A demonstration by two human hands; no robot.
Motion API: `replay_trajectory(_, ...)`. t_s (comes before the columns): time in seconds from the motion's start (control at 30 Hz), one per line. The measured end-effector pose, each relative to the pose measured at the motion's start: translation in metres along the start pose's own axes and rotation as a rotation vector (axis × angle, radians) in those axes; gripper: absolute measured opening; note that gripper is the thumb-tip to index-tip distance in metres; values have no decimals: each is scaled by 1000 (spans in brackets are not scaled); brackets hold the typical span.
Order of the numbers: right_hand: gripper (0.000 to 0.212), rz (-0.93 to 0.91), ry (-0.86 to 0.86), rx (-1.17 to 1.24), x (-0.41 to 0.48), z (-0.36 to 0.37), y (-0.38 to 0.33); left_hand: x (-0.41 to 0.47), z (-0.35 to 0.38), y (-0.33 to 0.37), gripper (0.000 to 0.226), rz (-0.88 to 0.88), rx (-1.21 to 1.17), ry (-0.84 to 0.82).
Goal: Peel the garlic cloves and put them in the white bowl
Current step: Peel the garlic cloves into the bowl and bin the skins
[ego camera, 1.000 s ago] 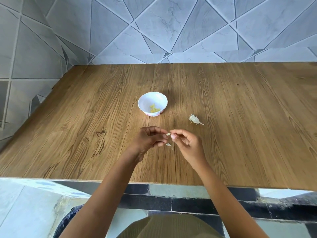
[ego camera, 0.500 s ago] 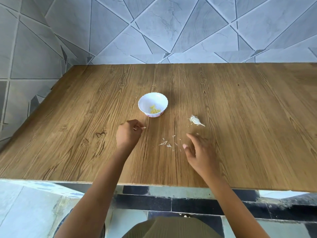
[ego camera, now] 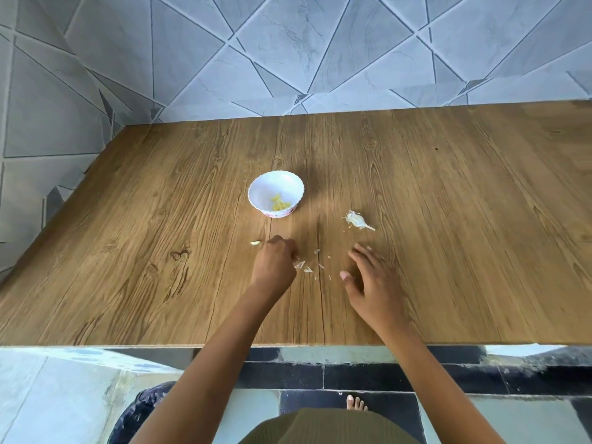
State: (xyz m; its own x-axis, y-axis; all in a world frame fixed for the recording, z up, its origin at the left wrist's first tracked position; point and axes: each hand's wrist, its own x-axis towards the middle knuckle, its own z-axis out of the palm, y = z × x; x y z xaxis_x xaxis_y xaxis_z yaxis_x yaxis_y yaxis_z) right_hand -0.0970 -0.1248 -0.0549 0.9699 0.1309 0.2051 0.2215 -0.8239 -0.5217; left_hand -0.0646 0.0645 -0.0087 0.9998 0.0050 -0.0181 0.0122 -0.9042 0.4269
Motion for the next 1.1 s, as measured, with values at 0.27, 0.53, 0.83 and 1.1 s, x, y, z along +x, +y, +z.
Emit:
replay_trajectory(0.27,42,13,45,147,-2,-3,2,-3,3,26,38,83,-115,-43)
replay_trajectory(0.53,40,18,70,235,-3,-5,2,6,2,23,50,406,-32,-149)
replay_trajectory(0.83,40,13,86,241,-2,-5,3,-33,9,4,28,528,50,-10)
replay_trajectory(1.1,33,118,66,633,-1,-22,-6,-31,16,28,21,381,305,-21)
